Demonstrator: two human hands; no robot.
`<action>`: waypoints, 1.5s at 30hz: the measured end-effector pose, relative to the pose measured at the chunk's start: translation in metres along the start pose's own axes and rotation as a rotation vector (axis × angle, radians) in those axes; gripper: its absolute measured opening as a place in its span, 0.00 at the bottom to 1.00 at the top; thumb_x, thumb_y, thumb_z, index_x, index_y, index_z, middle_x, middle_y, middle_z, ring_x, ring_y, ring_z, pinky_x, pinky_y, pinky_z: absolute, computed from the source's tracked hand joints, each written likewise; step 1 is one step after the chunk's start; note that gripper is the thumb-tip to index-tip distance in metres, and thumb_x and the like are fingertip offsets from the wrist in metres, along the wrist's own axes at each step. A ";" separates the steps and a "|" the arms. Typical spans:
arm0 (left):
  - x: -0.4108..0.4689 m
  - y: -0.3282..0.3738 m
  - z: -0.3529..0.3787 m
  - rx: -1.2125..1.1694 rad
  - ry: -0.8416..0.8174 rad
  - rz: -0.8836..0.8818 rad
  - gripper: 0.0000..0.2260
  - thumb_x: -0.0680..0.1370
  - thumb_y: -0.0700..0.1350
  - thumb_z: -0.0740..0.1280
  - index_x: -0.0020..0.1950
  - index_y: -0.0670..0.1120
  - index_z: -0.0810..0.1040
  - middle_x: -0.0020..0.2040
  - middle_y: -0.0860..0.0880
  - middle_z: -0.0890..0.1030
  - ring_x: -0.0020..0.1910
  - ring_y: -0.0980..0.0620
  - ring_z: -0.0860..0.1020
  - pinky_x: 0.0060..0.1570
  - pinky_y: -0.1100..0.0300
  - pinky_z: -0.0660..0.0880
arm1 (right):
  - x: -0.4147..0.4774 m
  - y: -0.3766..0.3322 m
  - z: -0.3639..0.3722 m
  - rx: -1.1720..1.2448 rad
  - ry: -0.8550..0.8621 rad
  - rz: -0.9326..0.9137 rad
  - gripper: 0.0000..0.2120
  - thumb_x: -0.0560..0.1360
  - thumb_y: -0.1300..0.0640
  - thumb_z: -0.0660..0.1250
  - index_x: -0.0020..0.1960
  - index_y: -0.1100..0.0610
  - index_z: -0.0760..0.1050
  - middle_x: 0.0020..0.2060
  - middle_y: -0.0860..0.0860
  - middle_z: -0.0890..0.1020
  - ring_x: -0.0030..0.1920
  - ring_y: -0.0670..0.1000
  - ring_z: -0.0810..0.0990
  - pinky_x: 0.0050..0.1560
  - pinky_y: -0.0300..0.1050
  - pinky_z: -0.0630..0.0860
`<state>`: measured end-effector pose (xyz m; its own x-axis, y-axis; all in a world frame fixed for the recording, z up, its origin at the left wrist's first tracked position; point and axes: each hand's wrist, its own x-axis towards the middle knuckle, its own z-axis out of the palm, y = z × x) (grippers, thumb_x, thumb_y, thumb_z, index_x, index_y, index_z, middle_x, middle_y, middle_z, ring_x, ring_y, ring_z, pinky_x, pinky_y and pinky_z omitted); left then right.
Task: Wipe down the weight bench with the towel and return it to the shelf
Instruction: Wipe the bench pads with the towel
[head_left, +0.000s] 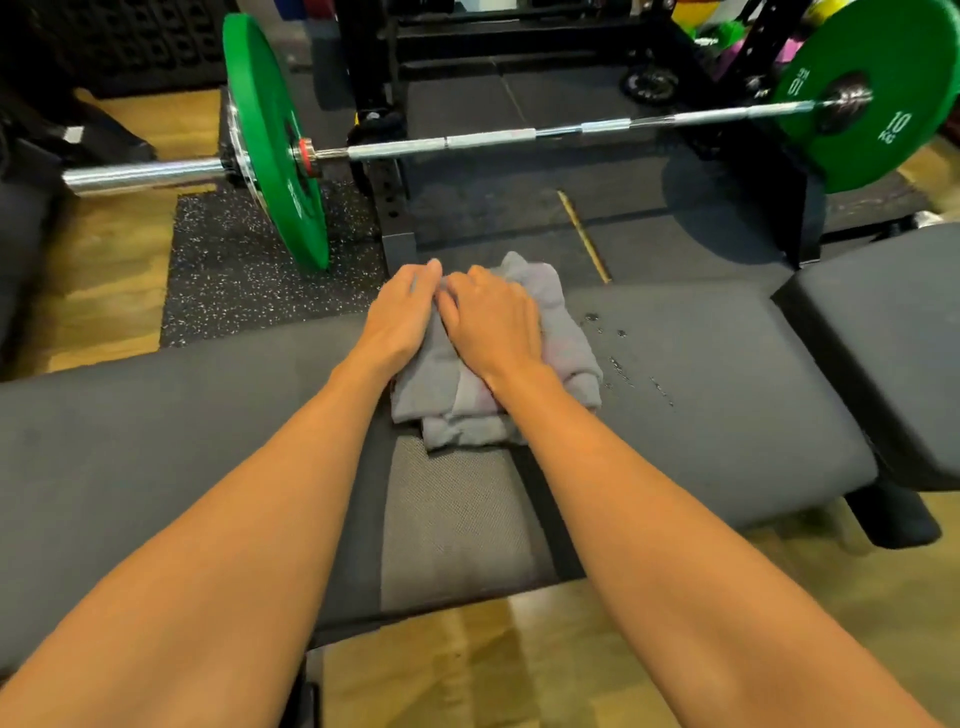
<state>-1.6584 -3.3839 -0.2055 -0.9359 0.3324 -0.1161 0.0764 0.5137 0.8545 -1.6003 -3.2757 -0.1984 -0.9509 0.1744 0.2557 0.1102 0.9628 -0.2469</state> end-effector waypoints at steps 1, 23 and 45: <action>-0.003 0.001 0.000 0.036 -0.035 -0.016 0.18 0.82 0.56 0.56 0.56 0.45 0.78 0.59 0.46 0.79 0.59 0.46 0.75 0.52 0.56 0.65 | -0.019 0.001 -0.007 0.028 -0.013 -0.001 0.14 0.80 0.47 0.57 0.49 0.55 0.77 0.44 0.54 0.80 0.44 0.58 0.79 0.41 0.52 0.68; 0.005 0.010 0.044 0.093 -0.010 0.102 0.25 0.81 0.59 0.53 0.74 0.48 0.63 0.65 0.44 0.75 0.66 0.44 0.68 0.62 0.55 0.58 | 0.044 0.067 0.003 -0.122 -0.007 0.121 0.17 0.81 0.45 0.54 0.48 0.54 0.76 0.48 0.54 0.80 0.50 0.57 0.77 0.47 0.53 0.66; 0.025 0.010 0.072 0.322 -0.011 0.235 0.25 0.80 0.62 0.47 0.53 0.47 0.75 0.42 0.53 0.78 0.41 0.51 0.70 0.47 0.56 0.55 | 0.026 0.110 -0.005 -0.073 0.072 0.119 0.18 0.80 0.46 0.56 0.42 0.57 0.76 0.40 0.55 0.80 0.40 0.59 0.78 0.40 0.52 0.68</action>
<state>-1.6562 -3.3138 -0.2362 -0.8766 0.4780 0.0563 0.3932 0.6437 0.6565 -1.6114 -3.1644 -0.2142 -0.9069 0.3001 0.2958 0.2443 0.9464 -0.2112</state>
